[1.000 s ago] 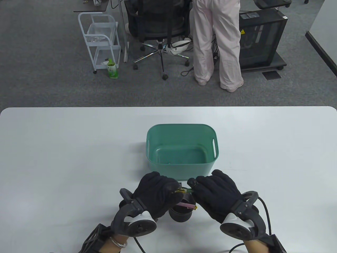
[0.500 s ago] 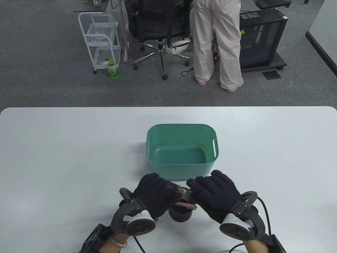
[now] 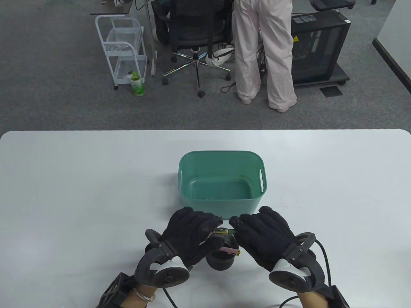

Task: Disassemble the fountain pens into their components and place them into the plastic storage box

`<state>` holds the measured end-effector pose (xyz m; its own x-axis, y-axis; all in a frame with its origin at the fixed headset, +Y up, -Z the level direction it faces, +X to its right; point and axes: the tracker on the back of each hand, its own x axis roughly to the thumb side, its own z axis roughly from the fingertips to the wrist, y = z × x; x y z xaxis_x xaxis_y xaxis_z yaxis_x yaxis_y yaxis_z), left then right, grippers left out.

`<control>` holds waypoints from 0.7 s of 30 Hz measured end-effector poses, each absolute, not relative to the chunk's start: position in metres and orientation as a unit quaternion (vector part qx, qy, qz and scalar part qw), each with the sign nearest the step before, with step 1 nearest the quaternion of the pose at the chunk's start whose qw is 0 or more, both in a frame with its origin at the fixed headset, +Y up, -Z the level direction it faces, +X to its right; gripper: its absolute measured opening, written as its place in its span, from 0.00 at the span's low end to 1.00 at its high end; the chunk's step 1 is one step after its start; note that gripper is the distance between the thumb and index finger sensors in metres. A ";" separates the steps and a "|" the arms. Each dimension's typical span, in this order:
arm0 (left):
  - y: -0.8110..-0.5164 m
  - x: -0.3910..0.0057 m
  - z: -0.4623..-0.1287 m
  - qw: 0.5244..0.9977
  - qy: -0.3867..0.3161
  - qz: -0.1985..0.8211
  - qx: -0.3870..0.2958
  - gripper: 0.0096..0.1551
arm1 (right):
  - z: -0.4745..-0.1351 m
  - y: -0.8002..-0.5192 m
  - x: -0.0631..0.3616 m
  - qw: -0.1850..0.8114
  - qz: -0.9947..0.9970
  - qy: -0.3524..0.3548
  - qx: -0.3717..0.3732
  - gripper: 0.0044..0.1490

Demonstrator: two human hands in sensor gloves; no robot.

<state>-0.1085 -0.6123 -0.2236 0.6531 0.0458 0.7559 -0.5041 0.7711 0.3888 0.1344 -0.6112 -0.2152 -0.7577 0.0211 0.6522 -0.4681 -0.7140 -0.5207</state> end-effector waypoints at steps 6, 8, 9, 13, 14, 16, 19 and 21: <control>-0.612 -0.108 -0.223 0.861 -0.382 0.155 0.299 0.28 | -0.215 -0.611 0.135 0.140 0.870 -0.351 0.318 0.27; -0.613 -0.107 -0.223 0.861 -0.383 0.153 0.298 0.25 | -0.215 -0.611 0.135 0.140 0.869 -0.351 0.318 0.27; -0.613 -0.107 -0.223 0.861 -0.383 0.152 0.299 0.25 | -0.215 -0.611 0.135 0.140 0.869 -0.351 0.318 0.27; -0.612 -0.107 -0.223 0.861 -0.383 0.153 0.297 0.24 | -0.215 -0.611 0.135 0.140 0.869 -0.351 0.319 0.27; -0.612 -0.107 -0.223 0.861 -0.383 0.154 0.296 0.24 | -0.215 -0.611 0.135 0.139 0.869 -0.351 0.319 0.27; -0.613 -0.107 -0.223 0.861 -0.384 0.156 0.296 0.24 | -0.215 -0.611 0.135 0.140 0.869 -0.351 0.319 0.27; -0.613 -0.107 -0.223 0.860 -0.384 0.157 0.296 0.25 | -0.215 -0.611 0.135 0.141 0.869 -0.351 0.320 0.27; -0.613 -0.107 -0.224 0.860 -0.384 0.158 0.295 0.25 | -0.215 -0.611 0.135 0.140 0.869 -0.351 0.320 0.27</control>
<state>-0.1072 -0.6126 -0.2236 0.6542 0.0455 0.7549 -0.4996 0.7754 0.3862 0.1345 -0.6114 -0.2154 -0.7562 0.0192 0.6540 -0.4683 -0.7139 -0.5205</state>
